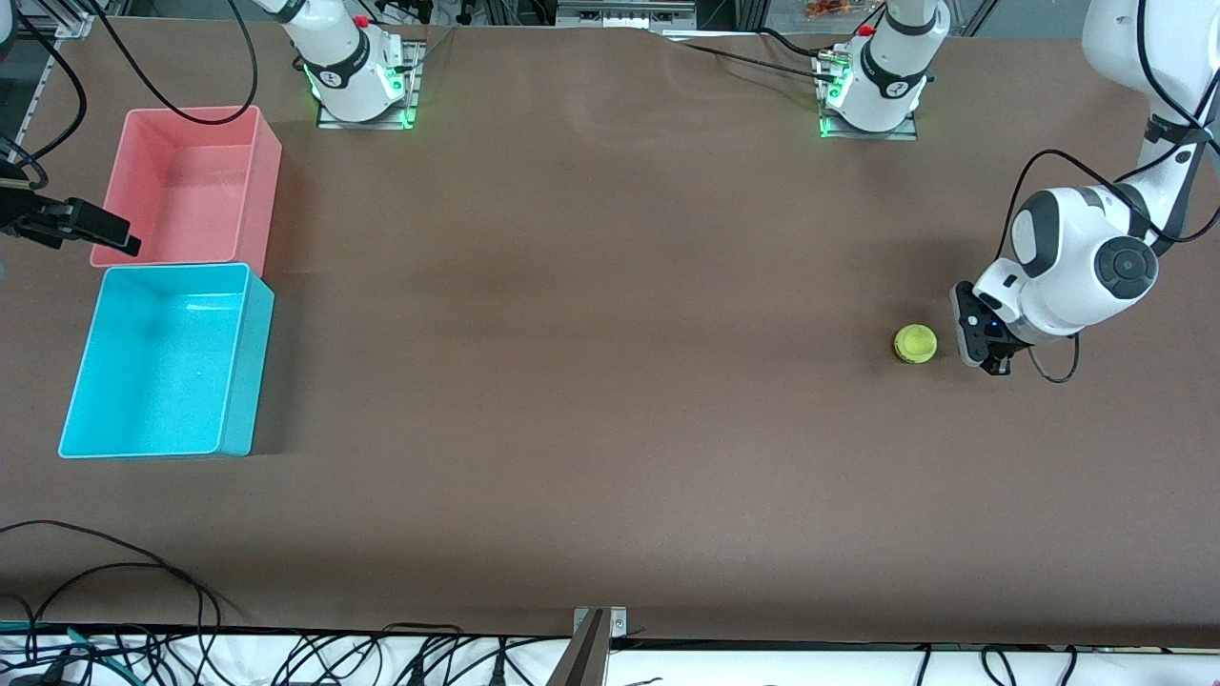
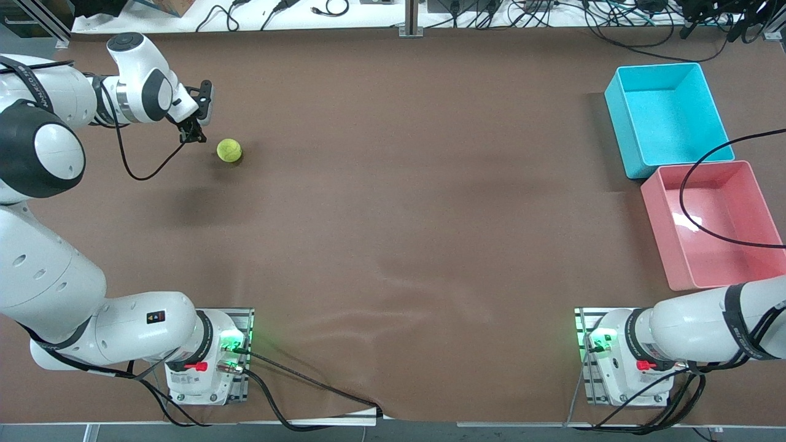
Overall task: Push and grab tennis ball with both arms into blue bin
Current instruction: 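Lower the left gripper behind the tennis ball, fingers closed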
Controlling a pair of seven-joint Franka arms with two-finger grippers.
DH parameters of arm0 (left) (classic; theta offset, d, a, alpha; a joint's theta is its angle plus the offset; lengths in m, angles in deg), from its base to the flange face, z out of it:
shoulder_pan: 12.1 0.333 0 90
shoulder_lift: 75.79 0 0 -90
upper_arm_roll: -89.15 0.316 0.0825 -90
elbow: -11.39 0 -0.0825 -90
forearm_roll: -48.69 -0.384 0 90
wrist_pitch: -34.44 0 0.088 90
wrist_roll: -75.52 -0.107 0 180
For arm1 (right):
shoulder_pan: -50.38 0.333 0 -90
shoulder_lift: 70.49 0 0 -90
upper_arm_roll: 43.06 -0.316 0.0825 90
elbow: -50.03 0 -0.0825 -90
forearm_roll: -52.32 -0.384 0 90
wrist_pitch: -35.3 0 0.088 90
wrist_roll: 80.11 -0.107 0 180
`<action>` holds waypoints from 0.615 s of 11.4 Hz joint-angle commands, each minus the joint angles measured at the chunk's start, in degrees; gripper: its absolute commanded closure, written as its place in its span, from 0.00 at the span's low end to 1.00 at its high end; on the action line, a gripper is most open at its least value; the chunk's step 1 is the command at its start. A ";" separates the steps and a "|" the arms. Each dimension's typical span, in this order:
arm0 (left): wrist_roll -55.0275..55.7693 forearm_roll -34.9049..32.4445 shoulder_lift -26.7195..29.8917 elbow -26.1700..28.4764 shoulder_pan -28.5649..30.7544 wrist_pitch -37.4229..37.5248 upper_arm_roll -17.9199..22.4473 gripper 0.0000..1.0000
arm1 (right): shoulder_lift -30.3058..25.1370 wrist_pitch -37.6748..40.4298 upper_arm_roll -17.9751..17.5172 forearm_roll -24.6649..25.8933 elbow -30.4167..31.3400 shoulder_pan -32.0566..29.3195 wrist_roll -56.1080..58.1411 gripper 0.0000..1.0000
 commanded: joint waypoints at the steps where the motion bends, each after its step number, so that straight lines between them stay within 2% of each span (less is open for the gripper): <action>1: -3.27 -1.10 -0.66 2.43 1.78 -3.39 -0.36 1.00 | -0.25 0.97 0.12 -0.45 -0.70 -0.08 0.63 0.00; 7: -2.49 -0.40 -4.36 2.25 1.25 -8.49 -0.45 1.00 | -0.25 1.50 -0.06 -0.45 -0.70 -0.08 0.71 0.00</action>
